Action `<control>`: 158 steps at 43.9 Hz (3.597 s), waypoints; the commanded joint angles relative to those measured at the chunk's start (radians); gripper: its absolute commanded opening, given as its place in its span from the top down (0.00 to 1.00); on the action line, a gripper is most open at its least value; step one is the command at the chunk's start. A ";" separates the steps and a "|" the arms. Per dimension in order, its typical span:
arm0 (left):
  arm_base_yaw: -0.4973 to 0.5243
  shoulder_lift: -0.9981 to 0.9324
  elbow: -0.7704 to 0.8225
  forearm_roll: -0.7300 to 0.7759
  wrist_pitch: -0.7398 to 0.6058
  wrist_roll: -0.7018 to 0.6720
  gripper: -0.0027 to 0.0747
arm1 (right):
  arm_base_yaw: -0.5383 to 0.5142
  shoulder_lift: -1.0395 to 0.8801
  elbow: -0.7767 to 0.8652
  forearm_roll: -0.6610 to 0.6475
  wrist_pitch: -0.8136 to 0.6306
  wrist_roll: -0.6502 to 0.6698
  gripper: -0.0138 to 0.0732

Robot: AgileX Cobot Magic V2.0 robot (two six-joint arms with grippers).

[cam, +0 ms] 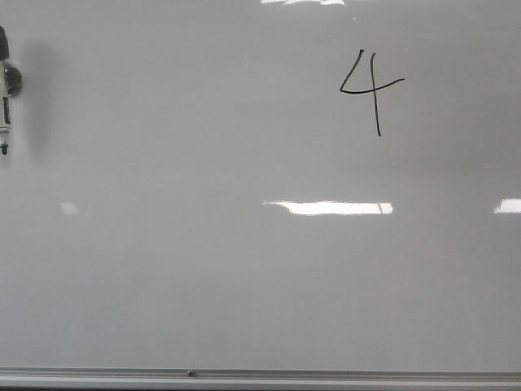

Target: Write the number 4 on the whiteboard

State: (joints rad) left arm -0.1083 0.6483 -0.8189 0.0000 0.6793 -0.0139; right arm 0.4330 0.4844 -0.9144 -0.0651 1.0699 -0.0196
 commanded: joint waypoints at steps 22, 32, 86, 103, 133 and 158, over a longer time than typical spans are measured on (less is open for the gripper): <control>-0.012 -0.123 0.060 -0.008 -0.155 0.000 0.99 | -0.007 0.005 -0.025 -0.015 -0.061 0.002 0.92; -0.006 -0.336 0.364 0.000 -0.420 0.000 0.99 | -0.007 0.005 -0.025 -0.015 -0.061 0.002 0.92; 0.058 -0.670 0.831 -0.025 -0.765 0.000 0.99 | -0.007 0.005 -0.025 -0.015 -0.060 0.002 0.92; 0.058 -0.669 0.831 -0.025 -0.765 0.000 0.99 | -0.073 -0.083 0.052 -0.030 -0.145 0.001 0.92; 0.058 -0.669 0.831 -0.025 -0.765 0.000 0.99 | -0.426 -0.514 0.885 -0.003 -1.101 0.001 0.92; 0.058 -0.669 0.831 -0.025 -0.765 0.000 0.99 | -0.439 -0.514 0.926 0.073 -1.114 0.001 0.92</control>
State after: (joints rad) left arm -0.0507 -0.0054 0.0063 -0.0164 0.0000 -0.0132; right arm 0.0026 -0.0106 0.0257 0.0000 0.0164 -0.0196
